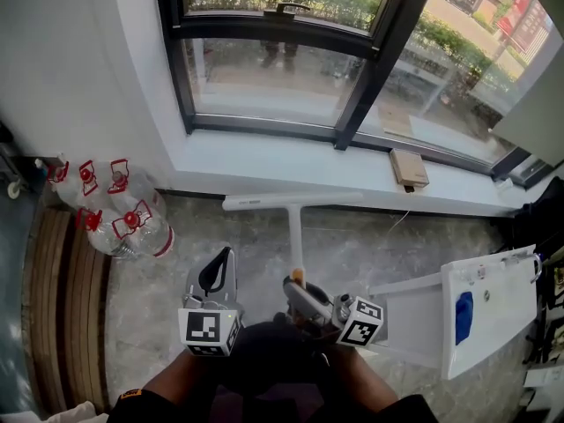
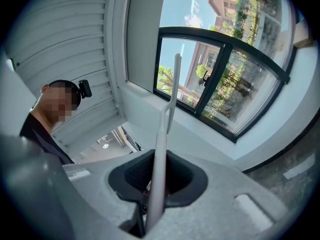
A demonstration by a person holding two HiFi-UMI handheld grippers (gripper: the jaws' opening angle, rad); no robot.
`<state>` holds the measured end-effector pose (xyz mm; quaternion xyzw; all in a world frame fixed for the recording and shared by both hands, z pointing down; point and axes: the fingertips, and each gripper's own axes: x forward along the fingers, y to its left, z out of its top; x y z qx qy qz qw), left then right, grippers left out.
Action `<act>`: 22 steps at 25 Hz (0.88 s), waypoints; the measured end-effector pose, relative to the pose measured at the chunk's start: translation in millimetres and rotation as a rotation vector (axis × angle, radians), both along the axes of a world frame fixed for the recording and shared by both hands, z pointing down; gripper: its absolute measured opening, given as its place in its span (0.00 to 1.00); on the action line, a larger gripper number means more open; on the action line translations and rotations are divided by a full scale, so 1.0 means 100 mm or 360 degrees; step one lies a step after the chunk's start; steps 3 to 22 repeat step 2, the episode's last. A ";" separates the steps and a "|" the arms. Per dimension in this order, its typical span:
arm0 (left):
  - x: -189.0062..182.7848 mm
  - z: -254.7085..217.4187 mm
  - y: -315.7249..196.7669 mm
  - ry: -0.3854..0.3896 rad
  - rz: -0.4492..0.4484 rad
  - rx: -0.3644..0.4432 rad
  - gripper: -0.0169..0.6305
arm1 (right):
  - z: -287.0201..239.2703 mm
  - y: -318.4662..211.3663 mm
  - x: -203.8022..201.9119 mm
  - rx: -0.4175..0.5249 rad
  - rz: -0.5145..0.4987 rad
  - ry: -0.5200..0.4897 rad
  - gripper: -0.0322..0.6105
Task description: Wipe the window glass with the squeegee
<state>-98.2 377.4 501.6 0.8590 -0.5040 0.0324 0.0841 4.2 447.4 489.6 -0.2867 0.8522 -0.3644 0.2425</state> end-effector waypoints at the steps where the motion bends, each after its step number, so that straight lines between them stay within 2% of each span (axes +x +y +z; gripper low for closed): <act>1: 0.01 0.00 0.00 -0.0001 -0.0002 0.0000 0.05 | 0.00 0.00 0.01 0.0000 -0.0003 -0.0003 0.11; 22: 0.02 0.00 0.00 -0.0002 -0.0004 0.0001 0.05 | 0.00 -0.01 0.02 -0.0001 -0.0005 -0.0006 0.11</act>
